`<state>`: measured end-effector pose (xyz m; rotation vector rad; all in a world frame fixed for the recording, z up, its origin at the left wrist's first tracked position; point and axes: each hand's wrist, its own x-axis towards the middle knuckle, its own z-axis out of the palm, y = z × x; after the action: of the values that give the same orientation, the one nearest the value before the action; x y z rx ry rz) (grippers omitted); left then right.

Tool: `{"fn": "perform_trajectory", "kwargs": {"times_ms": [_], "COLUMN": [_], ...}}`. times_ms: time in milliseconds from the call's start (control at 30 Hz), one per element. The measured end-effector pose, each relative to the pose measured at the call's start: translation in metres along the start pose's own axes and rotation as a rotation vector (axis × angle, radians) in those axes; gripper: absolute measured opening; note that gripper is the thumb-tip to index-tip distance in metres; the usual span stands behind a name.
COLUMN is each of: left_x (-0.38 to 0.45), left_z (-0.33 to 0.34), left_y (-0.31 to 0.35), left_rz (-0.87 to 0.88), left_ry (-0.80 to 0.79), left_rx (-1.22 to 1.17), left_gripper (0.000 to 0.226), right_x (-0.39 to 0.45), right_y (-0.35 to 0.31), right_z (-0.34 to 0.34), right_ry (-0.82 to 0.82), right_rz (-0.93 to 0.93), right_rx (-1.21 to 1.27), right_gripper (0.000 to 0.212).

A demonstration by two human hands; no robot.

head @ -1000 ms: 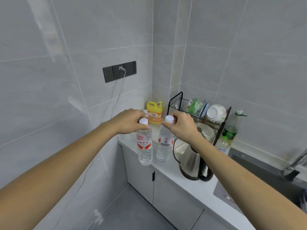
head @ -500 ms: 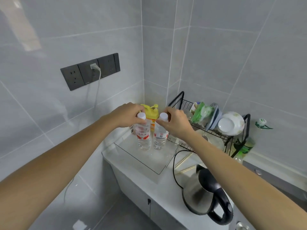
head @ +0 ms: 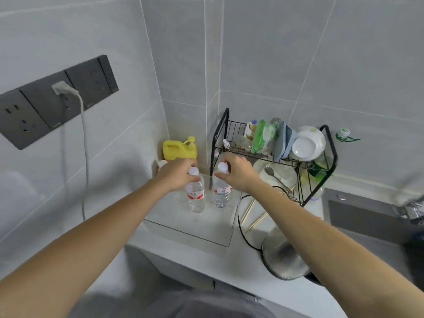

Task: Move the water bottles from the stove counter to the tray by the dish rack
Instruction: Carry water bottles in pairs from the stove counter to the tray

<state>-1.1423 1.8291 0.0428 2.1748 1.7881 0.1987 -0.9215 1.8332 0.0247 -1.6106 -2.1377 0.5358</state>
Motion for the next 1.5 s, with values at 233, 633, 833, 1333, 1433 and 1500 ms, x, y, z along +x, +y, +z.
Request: {"fn": "perform_trajectory", "kwargs": {"times_ms": [233, 633, 833, 1333, 1433, 1500], "left_x": [0.026, 0.056, 0.066, 0.078, 0.081, 0.081], "left_z": [0.045, 0.077, 0.082, 0.083, 0.078, 0.078], "left_y": [-0.007, 0.014, 0.012, 0.013, 0.010, 0.010], "left_rz": [0.056, 0.116, 0.119, 0.180, 0.225, 0.246], "left_ry": [-0.034, -0.024, -0.036, -0.088, -0.123, -0.126], "left_rx": [-0.007, 0.123, 0.108, -0.045, 0.006, 0.052], "left_gripper": [0.030, 0.038, 0.033, 0.029, 0.027, 0.028], "right_x": [0.001, 0.001, -0.003, 0.007, 0.010, 0.011], "right_y": [0.019, 0.035, 0.044, 0.063, 0.063, 0.063], "right_z": [0.022, 0.031, 0.036, 0.041, 0.039, 0.039], "right_ry": [-0.069, -0.178, -0.195, -0.198, -0.167, -0.160], "right_rz": [0.084, 0.077, 0.077, 0.063, 0.095, 0.101], "right_rx": [-0.099, -0.357, -0.398, -0.278, -0.257, -0.277], "right_gripper": [0.027, 0.037, 0.039, 0.039, 0.042, 0.040]}}
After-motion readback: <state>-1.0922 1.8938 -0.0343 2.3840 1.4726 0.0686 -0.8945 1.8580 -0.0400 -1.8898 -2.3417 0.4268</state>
